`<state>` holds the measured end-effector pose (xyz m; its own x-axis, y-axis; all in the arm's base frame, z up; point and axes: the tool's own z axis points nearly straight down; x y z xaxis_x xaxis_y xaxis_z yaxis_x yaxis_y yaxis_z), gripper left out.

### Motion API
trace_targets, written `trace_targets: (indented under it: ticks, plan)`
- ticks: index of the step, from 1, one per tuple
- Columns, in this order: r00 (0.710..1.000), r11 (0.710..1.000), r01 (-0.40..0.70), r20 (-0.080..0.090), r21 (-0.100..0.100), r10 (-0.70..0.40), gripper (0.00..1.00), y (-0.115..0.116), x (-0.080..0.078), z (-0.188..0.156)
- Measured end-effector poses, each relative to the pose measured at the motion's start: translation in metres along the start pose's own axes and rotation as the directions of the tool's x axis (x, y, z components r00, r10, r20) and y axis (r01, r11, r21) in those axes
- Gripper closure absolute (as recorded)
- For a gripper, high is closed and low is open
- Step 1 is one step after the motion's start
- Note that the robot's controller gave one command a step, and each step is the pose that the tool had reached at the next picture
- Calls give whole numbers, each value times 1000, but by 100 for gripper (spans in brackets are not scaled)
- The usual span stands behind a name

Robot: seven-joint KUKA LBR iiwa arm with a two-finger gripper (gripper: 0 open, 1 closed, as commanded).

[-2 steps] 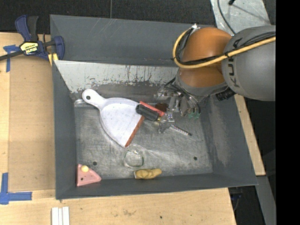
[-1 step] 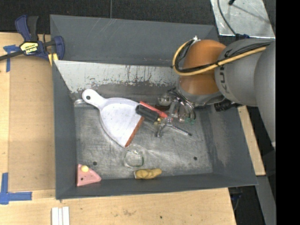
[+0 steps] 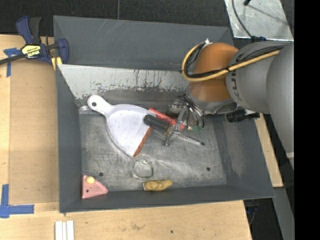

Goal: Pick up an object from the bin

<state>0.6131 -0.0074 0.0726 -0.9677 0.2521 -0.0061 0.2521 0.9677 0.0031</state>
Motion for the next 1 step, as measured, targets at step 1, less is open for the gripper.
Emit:
trace_targets:
  ticks: [1]
  plan:
    - [996,996,87,0,1,-87,0,-3,-3,-3]
